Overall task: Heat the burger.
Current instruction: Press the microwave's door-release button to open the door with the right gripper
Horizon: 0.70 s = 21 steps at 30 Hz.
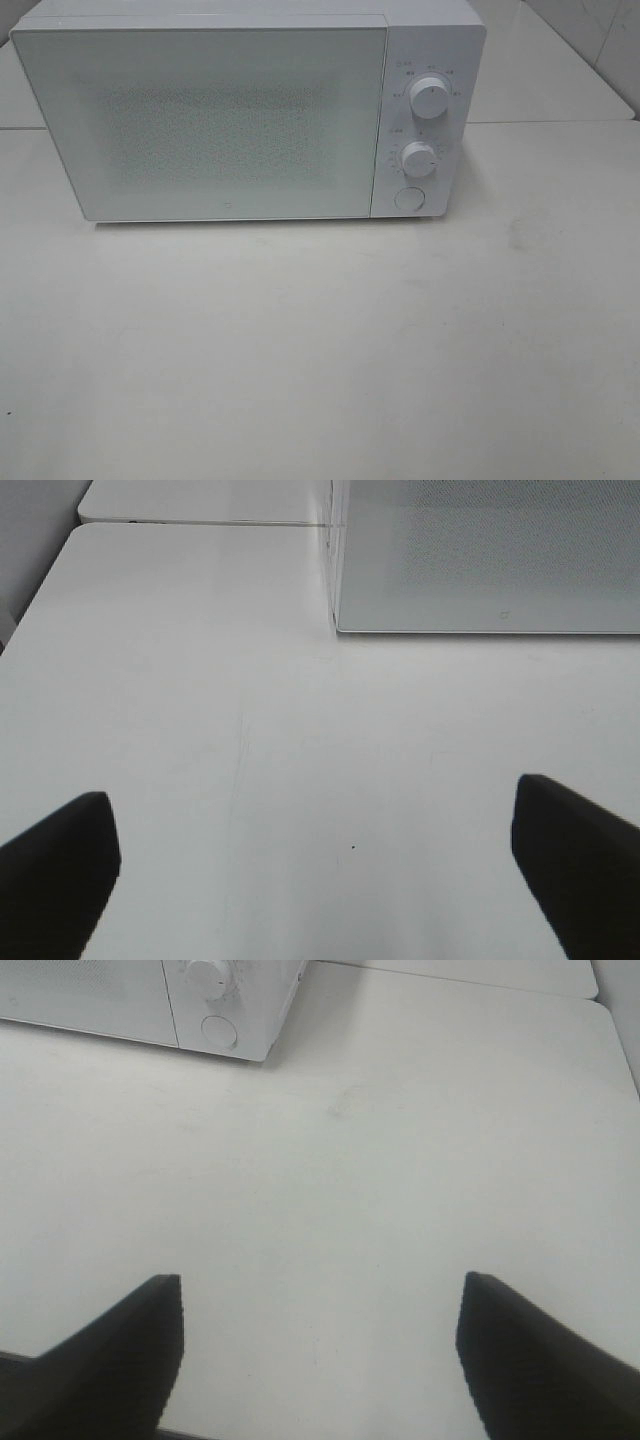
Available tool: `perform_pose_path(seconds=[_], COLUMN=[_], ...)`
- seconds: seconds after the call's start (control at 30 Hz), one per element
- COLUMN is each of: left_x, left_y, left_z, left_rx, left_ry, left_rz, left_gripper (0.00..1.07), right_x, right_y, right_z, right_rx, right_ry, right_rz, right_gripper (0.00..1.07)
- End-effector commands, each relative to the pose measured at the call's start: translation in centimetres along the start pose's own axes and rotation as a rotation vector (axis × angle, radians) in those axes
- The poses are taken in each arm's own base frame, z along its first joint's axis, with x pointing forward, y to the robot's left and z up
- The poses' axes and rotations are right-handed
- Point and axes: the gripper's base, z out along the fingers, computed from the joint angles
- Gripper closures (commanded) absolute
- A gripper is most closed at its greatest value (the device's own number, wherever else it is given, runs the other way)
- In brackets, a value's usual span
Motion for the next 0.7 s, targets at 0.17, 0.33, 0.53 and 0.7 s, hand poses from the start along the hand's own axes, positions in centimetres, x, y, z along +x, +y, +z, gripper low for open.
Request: perform_pose_path(seconds=[0.17, 0.33, 0.53, 0.7], left_x=[0.2, 0.2, 0.2, 0.2], left_y=[-0.1, -0.1, -0.1, -0.1], left_z=[-0.2, -0.2, -0.2, -0.2], left_rx=[0.011, 0.011, 0.011, 0.011], left_ry=[-0.026, -0.026, -0.026, -0.026], left_rz=[-0.006, -0.006, -0.006, -0.006], left_gripper=[0.06, 0.06, 0.06, 0.06], right_x=[0.1, 0.1, -0.1, -1.4], right_y=[-0.1, -0.1, -0.1, 0.0], right_z=[-0.3, -0.3, -0.5, -0.5], right_rx=[0.01, 0.01, 0.009, 0.005], right_ry=[-0.037, -0.037, -0.05, -0.123], right_rz=[0.009, 0.009, 0.008, 0.009], right_gripper=[0.32, 0.32, 0.32, 0.32])
